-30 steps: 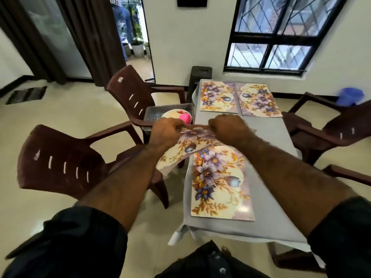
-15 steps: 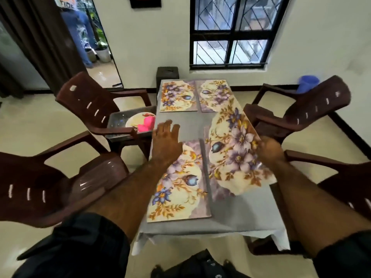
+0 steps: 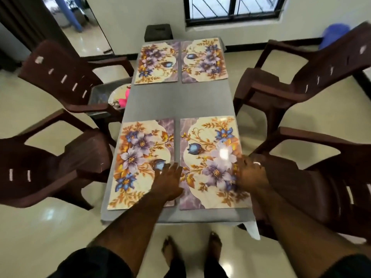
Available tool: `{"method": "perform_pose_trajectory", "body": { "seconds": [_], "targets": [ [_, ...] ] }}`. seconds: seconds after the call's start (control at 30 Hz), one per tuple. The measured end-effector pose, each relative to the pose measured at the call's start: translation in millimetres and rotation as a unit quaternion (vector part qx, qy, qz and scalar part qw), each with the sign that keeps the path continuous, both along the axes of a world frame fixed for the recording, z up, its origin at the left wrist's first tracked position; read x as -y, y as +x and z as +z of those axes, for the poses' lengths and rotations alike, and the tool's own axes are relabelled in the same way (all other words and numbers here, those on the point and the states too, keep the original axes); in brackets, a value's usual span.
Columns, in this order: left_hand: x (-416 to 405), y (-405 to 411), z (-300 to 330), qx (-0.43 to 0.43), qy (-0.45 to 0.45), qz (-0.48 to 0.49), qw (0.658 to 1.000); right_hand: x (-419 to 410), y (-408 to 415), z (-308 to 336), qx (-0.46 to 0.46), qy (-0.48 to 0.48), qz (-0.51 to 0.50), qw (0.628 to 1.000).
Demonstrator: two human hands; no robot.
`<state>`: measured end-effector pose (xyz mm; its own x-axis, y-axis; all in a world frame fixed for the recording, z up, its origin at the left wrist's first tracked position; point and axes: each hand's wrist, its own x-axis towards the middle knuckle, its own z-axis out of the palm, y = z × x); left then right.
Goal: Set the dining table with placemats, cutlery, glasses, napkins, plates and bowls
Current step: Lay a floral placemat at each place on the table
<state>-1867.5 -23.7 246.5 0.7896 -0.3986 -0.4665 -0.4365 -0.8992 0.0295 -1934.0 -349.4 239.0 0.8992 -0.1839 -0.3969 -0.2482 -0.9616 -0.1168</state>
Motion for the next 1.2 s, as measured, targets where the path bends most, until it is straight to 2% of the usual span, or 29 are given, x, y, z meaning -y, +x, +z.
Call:
{"method": "perform_pose_trajectory", "body": {
  "seconds": [0.03, 0.1, 0.23, 0.33, 0.43, 0.67, 0.9, 1.2],
  "targets": [
    [6.4, 5.3, -10.8, -0.019, 0.013, -0.016, 1.000, 5.1, 1.0, -7.0, -0.019, -0.032, 0.056, 0.998],
    [9.9, 13.8, -21.8, -0.029, 0.037, -0.049, 0.998, 9.1, 7.8, -16.1, 0.008, -0.035, 0.103, 0.994],
    [13.3, 51.3, -35.9, -0.016, 0.054, -0.058, 0.997, 19.9, 48.7, -23.9, -0.006, -0.042, 0.139, 0.989],
    [24.1, 88.1, -35.6, -0.008, 0.060, -0.056, 0.997, 33.7, 85.4, -28.4, 0.010, -0.035, 0.111, 0.993],
    [33.7, 107.4, -35.2, -0.018, 0.062, -0.058, 0.996, 38.9, 102.5, -32.3, 0.006, -0.063, 0.128, 0.990],
    [23.9, 52.1, -27.9, -0.029, 0.107, -0.076, 0.991, 43.1, 50.7, -36.8, -0.053, -0.015, 0.145, 0.988],
    [11.0, 6.3, -24.0, -0.042, 0.105, -0.063, 0.992, 29.3, -5.6, -33.9, -0.038, -0.009, 0.141, 0.989],
    [8.6, -5.1, -22.5, -0.027, 0.107, -0.075, 0.991, 25.2, -13.3, -32.7, -0.054, -0.006, 0.131, 0.990]
  ]
}}
